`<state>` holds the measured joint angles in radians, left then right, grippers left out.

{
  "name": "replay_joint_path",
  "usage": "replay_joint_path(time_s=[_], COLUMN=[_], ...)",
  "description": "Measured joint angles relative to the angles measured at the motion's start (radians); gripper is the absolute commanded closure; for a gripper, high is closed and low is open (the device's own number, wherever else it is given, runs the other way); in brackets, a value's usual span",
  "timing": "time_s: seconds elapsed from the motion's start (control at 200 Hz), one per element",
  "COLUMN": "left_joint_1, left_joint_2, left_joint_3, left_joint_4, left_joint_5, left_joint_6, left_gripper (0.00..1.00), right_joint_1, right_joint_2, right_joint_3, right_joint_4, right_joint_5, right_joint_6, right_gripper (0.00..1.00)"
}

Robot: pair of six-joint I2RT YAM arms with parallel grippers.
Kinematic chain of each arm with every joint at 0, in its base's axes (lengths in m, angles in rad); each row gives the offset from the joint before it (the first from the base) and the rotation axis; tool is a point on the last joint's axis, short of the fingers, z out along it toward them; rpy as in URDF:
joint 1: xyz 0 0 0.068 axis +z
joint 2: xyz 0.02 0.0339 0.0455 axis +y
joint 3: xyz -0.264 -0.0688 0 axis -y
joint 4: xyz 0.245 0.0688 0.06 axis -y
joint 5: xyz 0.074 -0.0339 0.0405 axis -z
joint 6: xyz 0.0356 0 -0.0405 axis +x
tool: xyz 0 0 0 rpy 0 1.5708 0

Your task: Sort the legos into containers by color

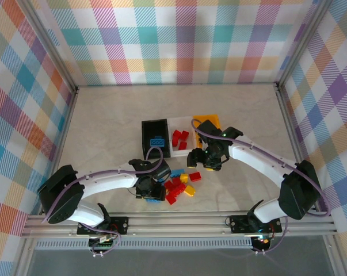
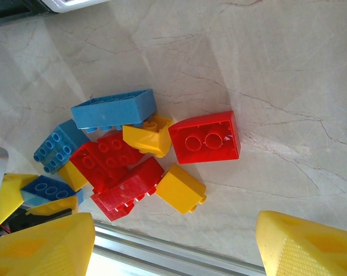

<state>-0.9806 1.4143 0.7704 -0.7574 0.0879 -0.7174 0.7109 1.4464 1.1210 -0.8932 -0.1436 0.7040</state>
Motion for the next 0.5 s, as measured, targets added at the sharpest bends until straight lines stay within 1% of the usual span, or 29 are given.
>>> replay_joint_path(time_s=[0.11,0.225,0.355,0.505], left_joint_1=[0.000,0.000,0.014,0.065], left_joint_2=[-0.055,-0.123,-0.164,-0.156], left_joint_3=[0.007,0.050,0.140,0.275], left_joint_4=[-0.044,-0.101,-0.163,-0.219], left_joint_5=[-0.009,-0.024,-0.032,-0.037], left_joint_6=[0.000,0.000,0.009,0.050], left_gripper=[0.37,0.37,0.37,0.37], right_joint_1=[0.000,0.000,0.000,0.000], right_joint_2=[0.000,0.000,0.000,-0.002], right_joint_3=[0.000,0.000,0.000,0.000], right_joint_4=[0.005,0.010,0.011,0.010], right_joint_5=[0.000,0.000,0.000,0.004], right_joint_6=[0.000,0.000,0.000,0.000], right_gripper=[0.26,0.26,0.26,0.26])
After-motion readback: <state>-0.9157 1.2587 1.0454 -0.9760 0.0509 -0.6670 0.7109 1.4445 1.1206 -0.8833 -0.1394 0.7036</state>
